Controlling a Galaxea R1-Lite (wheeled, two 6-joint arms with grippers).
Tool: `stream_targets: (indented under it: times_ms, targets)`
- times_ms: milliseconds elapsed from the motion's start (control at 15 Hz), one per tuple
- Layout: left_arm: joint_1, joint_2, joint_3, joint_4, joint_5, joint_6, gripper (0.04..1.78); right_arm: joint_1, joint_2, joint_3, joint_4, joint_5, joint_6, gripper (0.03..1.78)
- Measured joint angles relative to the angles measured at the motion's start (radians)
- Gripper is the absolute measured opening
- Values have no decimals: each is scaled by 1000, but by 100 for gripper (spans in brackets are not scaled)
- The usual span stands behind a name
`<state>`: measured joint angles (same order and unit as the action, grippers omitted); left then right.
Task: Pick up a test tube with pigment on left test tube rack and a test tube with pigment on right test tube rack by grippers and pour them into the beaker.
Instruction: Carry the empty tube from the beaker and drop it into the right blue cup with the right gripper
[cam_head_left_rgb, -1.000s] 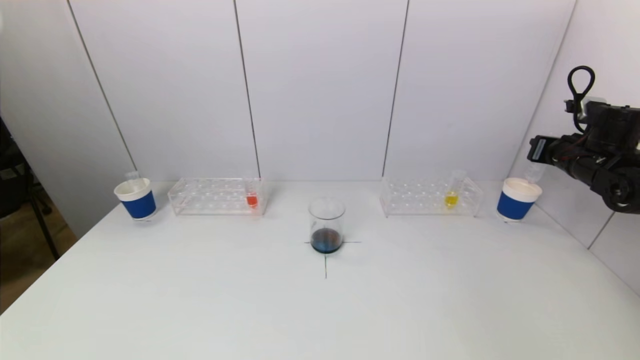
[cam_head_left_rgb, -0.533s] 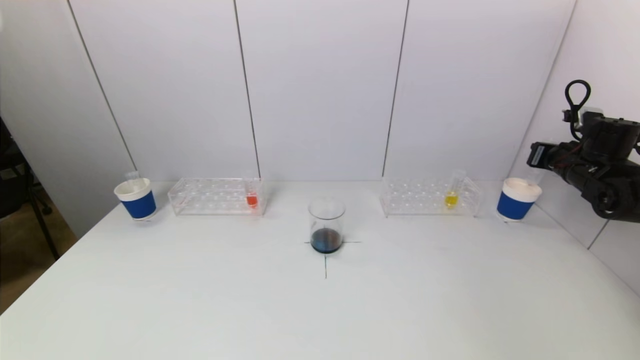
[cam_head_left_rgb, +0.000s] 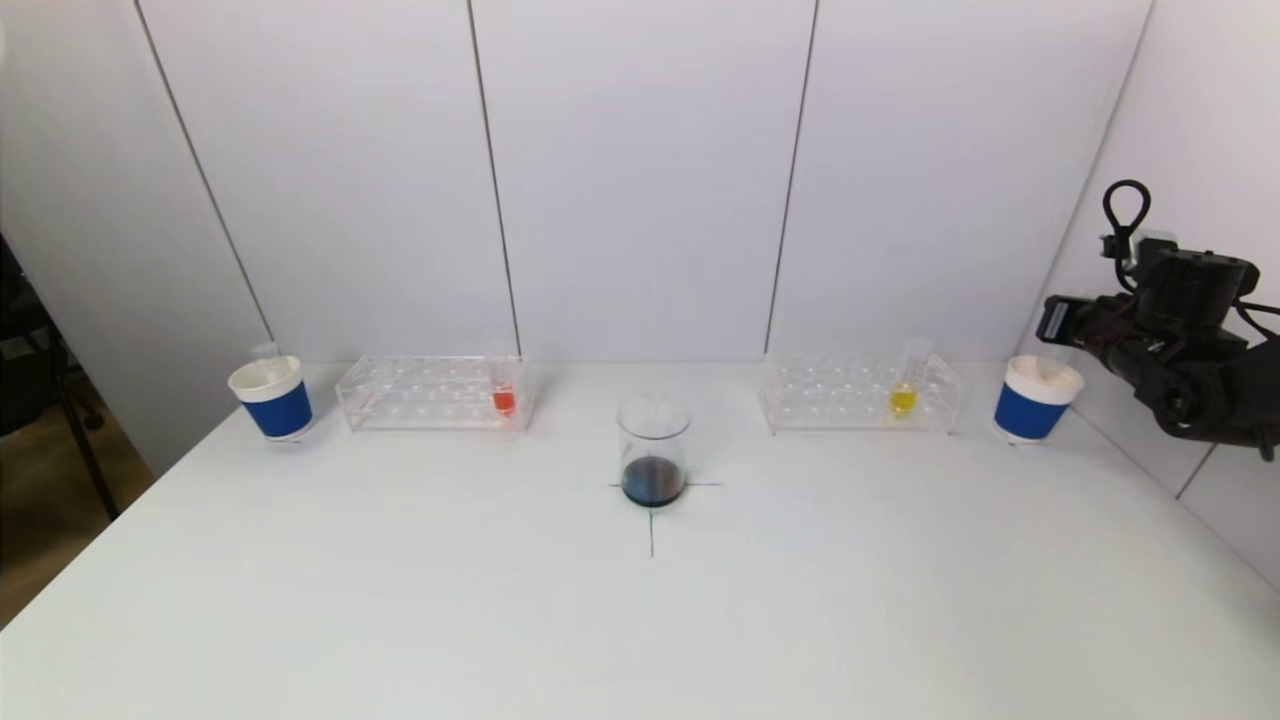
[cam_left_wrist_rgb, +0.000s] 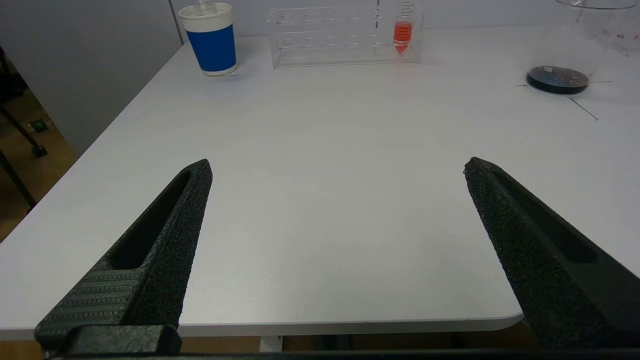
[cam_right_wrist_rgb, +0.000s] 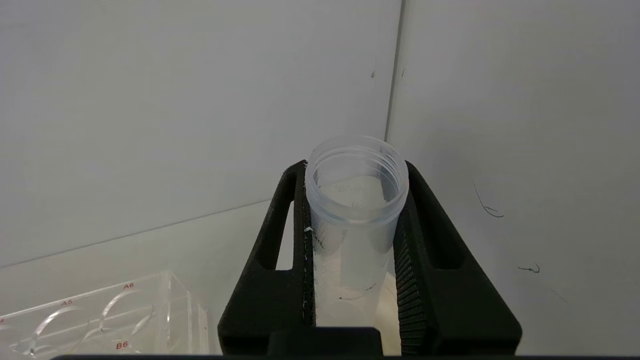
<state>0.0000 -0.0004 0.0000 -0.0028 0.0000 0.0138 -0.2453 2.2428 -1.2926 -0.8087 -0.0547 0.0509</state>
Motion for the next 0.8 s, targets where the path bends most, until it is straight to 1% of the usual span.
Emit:
stream_targets:
  times_ms: [400,800]
  targets:
    - [0,0,0,0,0,0,176,0,32,-9,-1,0,-16,51]
    - [0,0,0,0,0,0,176,0,48,1,-7,-1,-15,51]
